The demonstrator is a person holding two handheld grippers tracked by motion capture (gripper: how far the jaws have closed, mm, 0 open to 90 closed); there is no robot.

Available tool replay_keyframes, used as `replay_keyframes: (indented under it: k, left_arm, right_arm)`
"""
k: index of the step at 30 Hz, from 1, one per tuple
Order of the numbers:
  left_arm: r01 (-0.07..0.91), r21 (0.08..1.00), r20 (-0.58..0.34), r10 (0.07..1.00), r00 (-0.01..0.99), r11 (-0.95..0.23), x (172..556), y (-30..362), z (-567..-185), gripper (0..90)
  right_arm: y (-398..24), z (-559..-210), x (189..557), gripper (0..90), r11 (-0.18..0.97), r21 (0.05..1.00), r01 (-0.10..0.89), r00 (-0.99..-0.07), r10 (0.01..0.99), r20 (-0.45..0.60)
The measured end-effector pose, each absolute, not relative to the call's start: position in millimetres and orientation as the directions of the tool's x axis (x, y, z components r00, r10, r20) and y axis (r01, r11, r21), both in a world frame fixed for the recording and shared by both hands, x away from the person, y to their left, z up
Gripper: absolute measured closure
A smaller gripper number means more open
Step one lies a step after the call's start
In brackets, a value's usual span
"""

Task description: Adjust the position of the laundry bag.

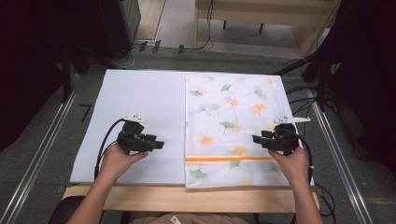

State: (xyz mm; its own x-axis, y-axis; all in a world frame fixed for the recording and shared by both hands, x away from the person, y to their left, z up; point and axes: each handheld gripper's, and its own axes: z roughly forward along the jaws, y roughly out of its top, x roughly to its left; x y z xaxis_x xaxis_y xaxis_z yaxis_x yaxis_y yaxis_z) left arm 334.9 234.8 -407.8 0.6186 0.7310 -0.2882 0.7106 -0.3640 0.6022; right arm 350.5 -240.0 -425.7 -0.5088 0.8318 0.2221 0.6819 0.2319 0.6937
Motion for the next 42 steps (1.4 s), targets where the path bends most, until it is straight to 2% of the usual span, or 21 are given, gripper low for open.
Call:
replay_keyframes:
  k: [6, 17, 26, 42]
  left_arm:
    - [0.704, 0.608, -0.286, 0.726, 0.626, -0.367, 337, 233, -408, 44.6]
    - [0.719, 0.594, -0.297, 0.731, 0.614, -0.362, 338, 236, -409, 48.9]
    - [0.719, 0.596, -0.299, 0.732, 0.612, -0.357, 339, 235, -410, 42.7]
    - [0.720, 0.597, -0.311, 0.725, 0.614, -0.353, 338, 228, -408, 41.6]
  right_arm:
    - [-242, -425, 358, 50.7, 0.248, 0.697, 0.673, -0.523, 0.826, 0.211]
    - [-244, -428, 365, 49.6, 0.265, 0.681, 0.682, -0.526, 0.825, 0.206]
    - [-243, -430, 365, 48.7, 0.283, 0.668, 0.688, -0.533, 0.822, 0.201]
    - [-240, -433, 366, 47.1, 0.301, 0.653, 0.695, -0.542, 0.816, 0.202]
